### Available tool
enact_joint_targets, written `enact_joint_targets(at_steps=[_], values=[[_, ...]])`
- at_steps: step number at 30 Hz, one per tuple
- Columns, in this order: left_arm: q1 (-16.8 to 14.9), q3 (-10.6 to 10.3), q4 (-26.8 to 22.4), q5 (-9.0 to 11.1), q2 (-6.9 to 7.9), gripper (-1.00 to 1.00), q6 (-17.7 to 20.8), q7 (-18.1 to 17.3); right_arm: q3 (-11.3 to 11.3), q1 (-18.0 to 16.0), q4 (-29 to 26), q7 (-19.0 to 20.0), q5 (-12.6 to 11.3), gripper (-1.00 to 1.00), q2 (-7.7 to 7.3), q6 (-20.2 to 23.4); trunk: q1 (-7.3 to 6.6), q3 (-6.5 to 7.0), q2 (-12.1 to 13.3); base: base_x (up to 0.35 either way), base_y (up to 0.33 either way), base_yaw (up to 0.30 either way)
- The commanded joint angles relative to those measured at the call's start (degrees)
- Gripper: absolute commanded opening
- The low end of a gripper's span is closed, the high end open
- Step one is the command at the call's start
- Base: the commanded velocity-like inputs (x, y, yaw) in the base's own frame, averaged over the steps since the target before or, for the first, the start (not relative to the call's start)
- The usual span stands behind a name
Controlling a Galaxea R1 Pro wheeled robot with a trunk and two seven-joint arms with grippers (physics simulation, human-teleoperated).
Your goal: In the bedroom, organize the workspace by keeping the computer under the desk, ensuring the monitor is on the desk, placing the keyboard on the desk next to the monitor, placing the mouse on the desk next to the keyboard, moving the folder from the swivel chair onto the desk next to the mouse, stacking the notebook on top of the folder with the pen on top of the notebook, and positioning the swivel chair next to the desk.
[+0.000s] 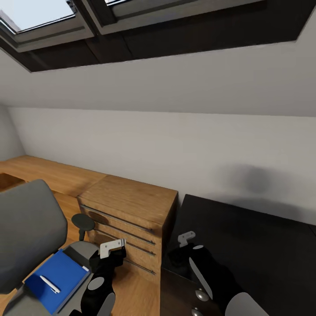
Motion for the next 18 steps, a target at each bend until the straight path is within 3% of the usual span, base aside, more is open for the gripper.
enact_joint_targets(at_steps=[1, 15, 18], values=[[-0.1, -0.1, -0.1, 0.3, 0.02, 1.00, 0.2, 0.4, 0.1, 0.0, -0.1, -0.1, -0.5, 1.00, -0.02, 0.3, 0.00, -0.07, 0.0, 0.000, 0.000, 0.000], [-0.1, -0.1, -0.1, 0.4, 0.02, 1.00, 0.2, 0.4, -0.4, 0.0, -3.6, -0.2, -0.3, 1.00, -0.32, -0.1, 0.00, -0.07, 0.0, 0.000, 0.000, 0.000], [-0.1, -0.1, -0.1, 0.4, 0.02, 1.00, 0.2, 0.4, -0.6, 1.6, -8.6, -3.8, -0.4, 1.00, -0.38, -0.2, 0.00, -0.07, 0.0, 0.000, 0.000, 0.000]])
